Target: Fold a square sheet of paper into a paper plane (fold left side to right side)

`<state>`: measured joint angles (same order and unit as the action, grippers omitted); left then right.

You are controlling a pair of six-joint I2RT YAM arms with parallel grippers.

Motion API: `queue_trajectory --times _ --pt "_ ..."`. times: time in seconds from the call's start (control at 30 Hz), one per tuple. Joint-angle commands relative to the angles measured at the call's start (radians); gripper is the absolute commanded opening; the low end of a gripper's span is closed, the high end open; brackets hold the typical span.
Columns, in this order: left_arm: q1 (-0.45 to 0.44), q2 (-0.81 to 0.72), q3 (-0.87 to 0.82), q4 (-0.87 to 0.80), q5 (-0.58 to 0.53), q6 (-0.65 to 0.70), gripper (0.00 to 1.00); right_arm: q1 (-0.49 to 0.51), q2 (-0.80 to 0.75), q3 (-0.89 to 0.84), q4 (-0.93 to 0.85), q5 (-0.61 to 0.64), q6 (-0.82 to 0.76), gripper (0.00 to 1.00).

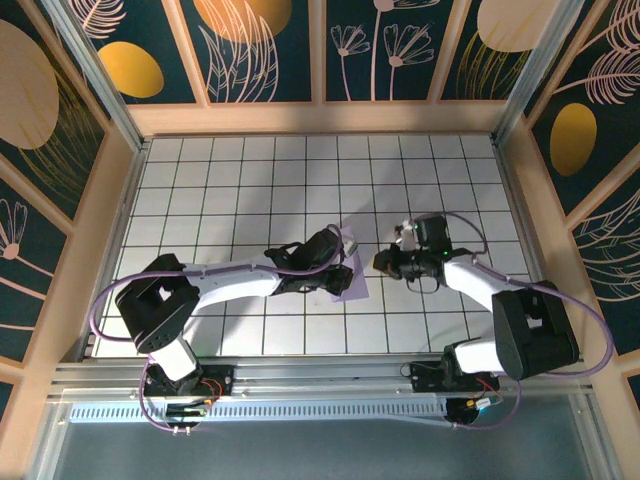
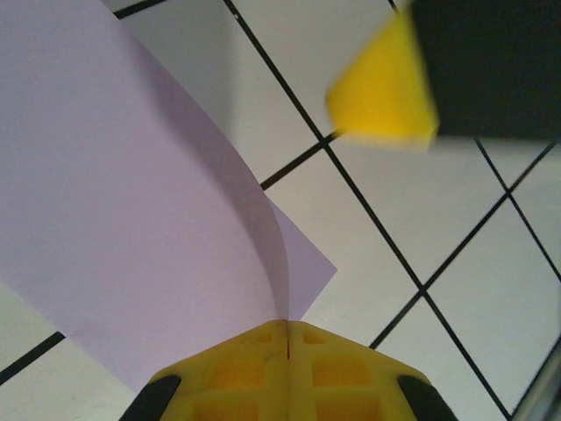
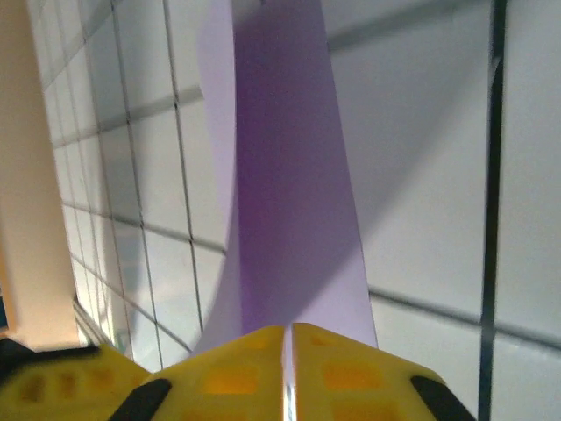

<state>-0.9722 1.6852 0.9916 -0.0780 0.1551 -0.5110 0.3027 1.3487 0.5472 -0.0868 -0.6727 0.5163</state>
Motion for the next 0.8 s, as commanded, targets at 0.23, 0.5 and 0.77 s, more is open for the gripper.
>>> queue_trajectory --times 0.23,0.5,0.77 --pt "0.036 0.022 -0.036 0.064 0.119 -0.032 0.0 0.154 0.042 -0.107 0.173 0.034 0.108 0.0" --pt "0.038 0.052 -0.042 0.063 0.108 -0.036 0.0 0.192 0.087 -0.094 0.176 0.058 0.111 0.0" --pt "0.042 0.051 -0.042 0.053 0.098 -0.035 0.0 0.205 0.105 -0.109 0.151 0.081 0.111 0.0"
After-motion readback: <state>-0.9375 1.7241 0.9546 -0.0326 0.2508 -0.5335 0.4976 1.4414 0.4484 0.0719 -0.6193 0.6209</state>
